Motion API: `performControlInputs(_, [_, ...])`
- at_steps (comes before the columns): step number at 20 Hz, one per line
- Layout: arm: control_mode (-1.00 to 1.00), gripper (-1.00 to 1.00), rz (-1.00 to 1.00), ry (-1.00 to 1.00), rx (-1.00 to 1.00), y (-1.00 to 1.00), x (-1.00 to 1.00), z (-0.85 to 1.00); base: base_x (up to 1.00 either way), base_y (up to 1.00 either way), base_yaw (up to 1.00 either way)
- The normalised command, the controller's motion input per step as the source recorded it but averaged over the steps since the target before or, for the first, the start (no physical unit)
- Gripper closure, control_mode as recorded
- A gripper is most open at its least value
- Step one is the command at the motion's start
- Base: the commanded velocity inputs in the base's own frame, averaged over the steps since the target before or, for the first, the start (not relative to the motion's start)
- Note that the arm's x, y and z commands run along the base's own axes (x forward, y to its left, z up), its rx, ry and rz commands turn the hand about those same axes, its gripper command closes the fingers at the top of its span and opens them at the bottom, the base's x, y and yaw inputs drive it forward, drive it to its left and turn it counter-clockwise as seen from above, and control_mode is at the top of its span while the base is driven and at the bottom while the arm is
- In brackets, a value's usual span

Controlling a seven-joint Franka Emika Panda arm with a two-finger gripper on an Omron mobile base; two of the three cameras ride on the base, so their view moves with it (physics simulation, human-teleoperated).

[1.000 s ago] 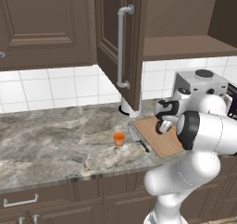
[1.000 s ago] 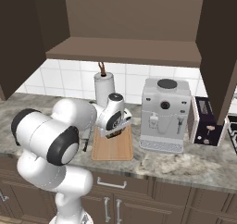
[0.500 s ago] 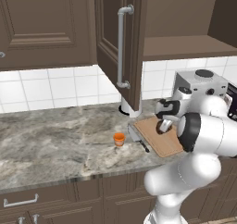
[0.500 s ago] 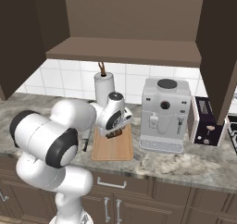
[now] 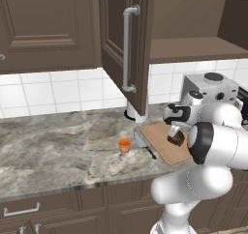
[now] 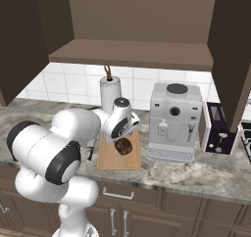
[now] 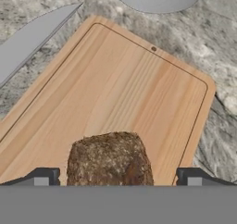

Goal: Pick the bread, place it on the cutting board, pick the jam, place it on the counter, and close the cabinet.

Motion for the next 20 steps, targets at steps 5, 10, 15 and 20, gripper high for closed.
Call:
performControlInputs(5, [-1.00,-1.00,0.00,-0.02,0.00,0.00,-0.01,0.04,0.00,0.00,0.00])
performControlInputs(10, [-1.00,-1.00,-0.01,-0.06,0.00,0.00,0.00,0.14,0.00,0.00,0.00])
performControlInputs(15, [-1.00,-1.00,-0.04,-0.09,0.01,0.00,-0.07,0.15,0.00,0.00,0.00])
performControlInputs(20, [-1.00,-1.00,-0.07,-0.10,0.02,0.00,-0.07,0.16,0.00,0.00,0.00])
